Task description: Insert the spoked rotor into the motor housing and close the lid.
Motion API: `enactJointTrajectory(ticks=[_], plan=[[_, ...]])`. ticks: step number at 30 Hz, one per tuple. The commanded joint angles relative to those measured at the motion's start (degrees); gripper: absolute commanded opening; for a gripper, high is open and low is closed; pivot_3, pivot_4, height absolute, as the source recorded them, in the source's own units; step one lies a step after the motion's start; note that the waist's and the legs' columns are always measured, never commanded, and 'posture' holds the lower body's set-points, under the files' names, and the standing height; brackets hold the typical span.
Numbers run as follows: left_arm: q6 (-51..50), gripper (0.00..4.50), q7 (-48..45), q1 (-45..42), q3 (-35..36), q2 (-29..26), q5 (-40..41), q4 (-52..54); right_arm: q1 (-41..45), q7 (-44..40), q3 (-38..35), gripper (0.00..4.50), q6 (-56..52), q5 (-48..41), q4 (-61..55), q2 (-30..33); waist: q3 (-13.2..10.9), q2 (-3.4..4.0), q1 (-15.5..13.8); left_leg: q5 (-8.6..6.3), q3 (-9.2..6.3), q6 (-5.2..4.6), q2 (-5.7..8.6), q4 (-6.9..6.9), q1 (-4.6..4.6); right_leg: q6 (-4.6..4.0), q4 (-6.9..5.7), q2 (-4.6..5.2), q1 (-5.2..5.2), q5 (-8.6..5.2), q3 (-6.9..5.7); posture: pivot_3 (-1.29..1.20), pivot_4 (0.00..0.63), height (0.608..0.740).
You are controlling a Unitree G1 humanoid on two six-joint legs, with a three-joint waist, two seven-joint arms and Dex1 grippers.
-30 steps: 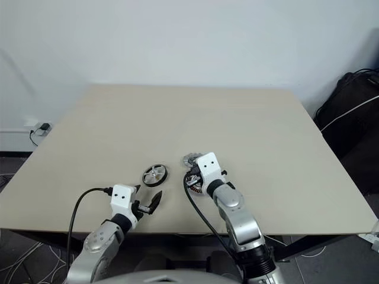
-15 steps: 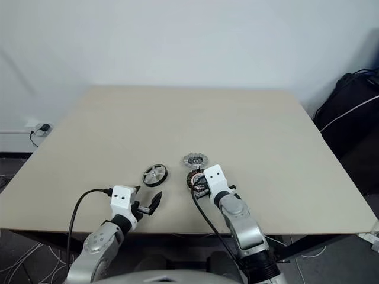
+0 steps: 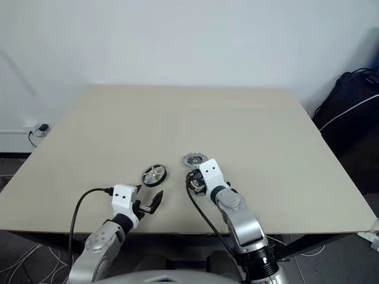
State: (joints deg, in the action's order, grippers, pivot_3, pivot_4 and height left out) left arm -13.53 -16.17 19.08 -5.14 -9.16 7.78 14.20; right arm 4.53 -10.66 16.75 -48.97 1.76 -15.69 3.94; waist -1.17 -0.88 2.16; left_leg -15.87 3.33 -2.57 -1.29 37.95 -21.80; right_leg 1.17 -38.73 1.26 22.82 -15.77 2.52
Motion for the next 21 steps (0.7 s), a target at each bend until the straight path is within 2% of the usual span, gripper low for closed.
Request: enactJointTrajectory(ticks=[1, 21], plan=[[0.9, 4.50, 0.3, -0.6, -0.3, 0.3, -0.1, 1.8, 2.8, 0.9, -1.4, 1.85, -2.5, -1.0, -3.7, -1.8, 0.0, 0.01, 0.0, 0.00, 0.00, 0.00, 0.00, 0.00, 0.00, 0.00, 0.00, -0.01, 0.00, 0.00, 0.00, 0.00, 0.000, 0.740], [1.3, 4.50, 0.4, -0.4, -0.1, 0.3, -0.1, 1.6, 3.1, -1.5, 5.5, 1.85, -4.5, 2.2, -2.2, 7.3, 0.0, -0.03, 0.0, 0.00, 0.00, -0.02, 0.05, 0.01, 0.00, 0.14, 0.02, 0.02, -0.01, -0.08, -0.02, 0.00, 0.000, 0.740]])
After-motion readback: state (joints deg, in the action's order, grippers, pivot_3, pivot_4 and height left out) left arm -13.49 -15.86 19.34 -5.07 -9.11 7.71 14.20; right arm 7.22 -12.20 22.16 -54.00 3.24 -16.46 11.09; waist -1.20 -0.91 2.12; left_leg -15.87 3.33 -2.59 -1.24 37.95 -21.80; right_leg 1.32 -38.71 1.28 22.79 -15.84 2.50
